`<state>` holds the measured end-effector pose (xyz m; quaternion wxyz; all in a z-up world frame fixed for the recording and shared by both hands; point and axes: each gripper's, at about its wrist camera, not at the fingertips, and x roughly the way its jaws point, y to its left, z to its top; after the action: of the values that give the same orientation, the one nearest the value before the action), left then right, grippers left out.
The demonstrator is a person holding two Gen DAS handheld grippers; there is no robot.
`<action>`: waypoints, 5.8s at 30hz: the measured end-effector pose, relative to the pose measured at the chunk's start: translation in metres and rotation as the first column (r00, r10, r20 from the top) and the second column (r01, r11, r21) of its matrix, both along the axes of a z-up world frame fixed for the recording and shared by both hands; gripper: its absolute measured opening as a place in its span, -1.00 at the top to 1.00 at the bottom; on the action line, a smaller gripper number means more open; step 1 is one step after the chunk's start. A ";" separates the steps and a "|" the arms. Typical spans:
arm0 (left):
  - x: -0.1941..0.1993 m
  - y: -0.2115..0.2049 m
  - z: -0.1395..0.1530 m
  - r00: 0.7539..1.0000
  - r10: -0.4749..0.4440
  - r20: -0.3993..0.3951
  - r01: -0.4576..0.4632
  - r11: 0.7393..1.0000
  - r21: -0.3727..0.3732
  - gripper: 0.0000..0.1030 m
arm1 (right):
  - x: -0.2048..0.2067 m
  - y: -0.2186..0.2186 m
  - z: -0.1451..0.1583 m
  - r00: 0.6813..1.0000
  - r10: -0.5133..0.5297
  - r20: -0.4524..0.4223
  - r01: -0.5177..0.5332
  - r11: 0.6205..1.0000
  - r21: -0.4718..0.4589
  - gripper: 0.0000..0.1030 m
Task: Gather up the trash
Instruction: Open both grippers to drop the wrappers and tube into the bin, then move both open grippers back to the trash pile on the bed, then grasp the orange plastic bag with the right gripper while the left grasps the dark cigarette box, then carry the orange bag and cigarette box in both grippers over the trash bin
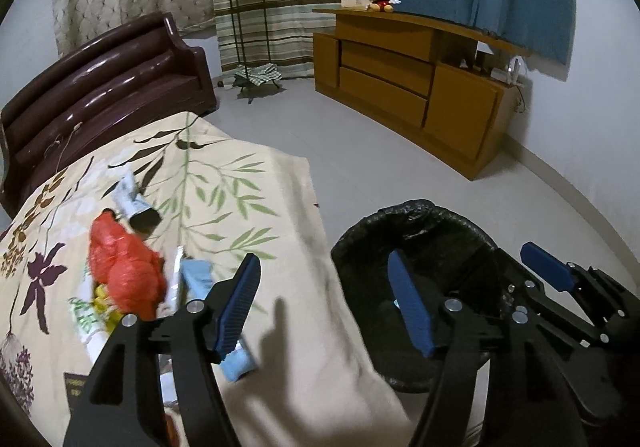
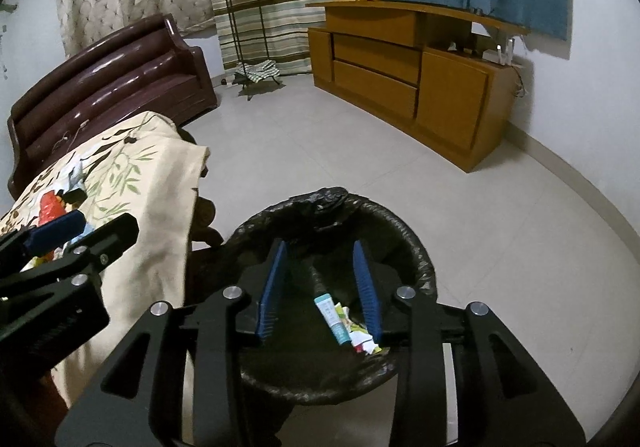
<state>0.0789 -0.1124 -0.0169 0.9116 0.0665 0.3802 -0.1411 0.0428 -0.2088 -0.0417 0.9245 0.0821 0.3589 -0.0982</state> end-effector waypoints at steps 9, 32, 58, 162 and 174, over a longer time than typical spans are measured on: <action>-0.016 0.045 0.012 0.998 0.065 0.019 -0.065 0.998 0.003 -0.27 | -0.007 0.036 0.008 0.998 0.064 -0.002 -0.064 0.998 -0.002 0.21; -0.060 0.203 0.007 0.944 0.329 0.006 -0.330 0.944 0.009 -0.27 | -0.034 0.161 0.030 0.953 0.301 0.000 -0.301 0.952 -0.048 0.17; -0.077 0.279 -0.015 0.893 0.448 -0.040 -0.449 0.894 -0.005 -0.27 | -0.043 0.247 0.010 0.893 0.447 -0.058 -0.450 0.891 -0.063 0.04; -0.014 0.029 0.001 0.998 0.020 0.065 -0.020 1.000 -0.005 -0.06 | -0.009 0.030 0.017 0.999 0.039 -0.004 -0.039 0.995 -0.088 0.22; 0.011 -0.003 -0.014 0.999 0.006 0.031 -0.007 0.999 0.035 -0.06 | 0.005 0.002 0.006 1.000 -0.002 -0.012 0.001 0.998 -0.069 0.22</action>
<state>0.0899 -0.1158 -0.0309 0.9166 0.0835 0.3685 -0.1306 0.0475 -0.2066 -0.0359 0.9246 0.0500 0.3607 -0.1118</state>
